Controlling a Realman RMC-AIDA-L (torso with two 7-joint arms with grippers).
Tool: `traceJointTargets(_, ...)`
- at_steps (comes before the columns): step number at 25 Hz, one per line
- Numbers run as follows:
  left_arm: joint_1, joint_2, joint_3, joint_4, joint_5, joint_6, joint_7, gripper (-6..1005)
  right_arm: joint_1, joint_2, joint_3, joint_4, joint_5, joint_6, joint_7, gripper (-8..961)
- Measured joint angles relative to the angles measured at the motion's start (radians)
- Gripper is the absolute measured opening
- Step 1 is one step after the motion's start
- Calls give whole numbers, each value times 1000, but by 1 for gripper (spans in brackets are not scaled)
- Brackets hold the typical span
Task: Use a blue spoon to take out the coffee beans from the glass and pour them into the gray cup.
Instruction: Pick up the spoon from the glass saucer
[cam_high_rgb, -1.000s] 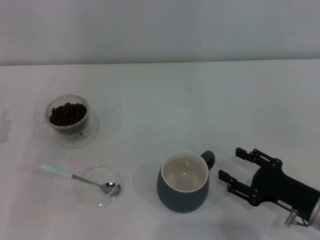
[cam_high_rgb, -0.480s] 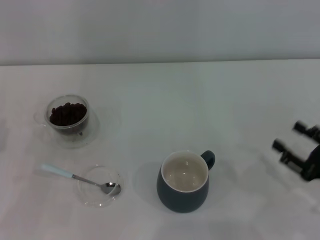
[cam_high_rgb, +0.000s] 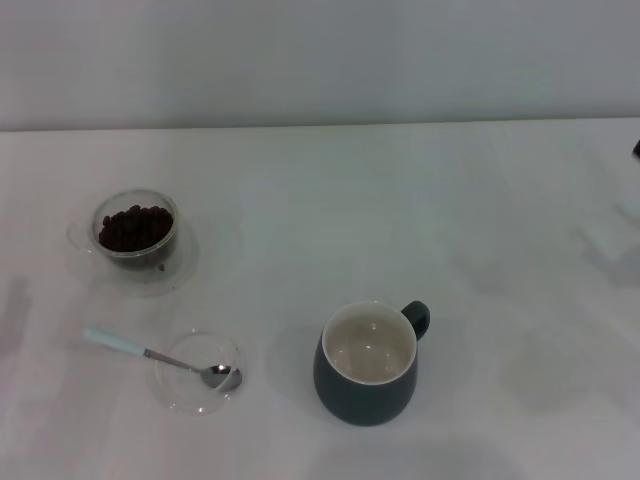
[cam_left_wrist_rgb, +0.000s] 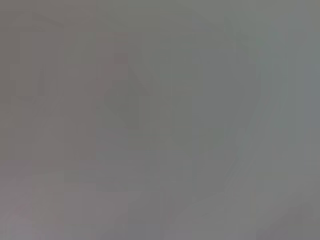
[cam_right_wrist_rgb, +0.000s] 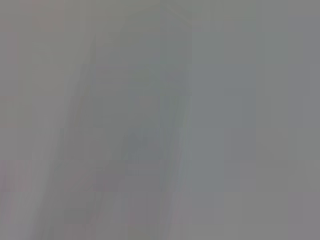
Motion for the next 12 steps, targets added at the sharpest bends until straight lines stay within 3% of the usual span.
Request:
traceJointTargets(6, -18, -8, 17, -109, 51, 2, -137, 710, 34, -15, 50, -7, -1, 47, -33, 740)
traceJointTargets(12, -20, -15, 10, -180, 146, -2, -190, 710, 32, -12, 111, -10, -1, 66, -67, 740)
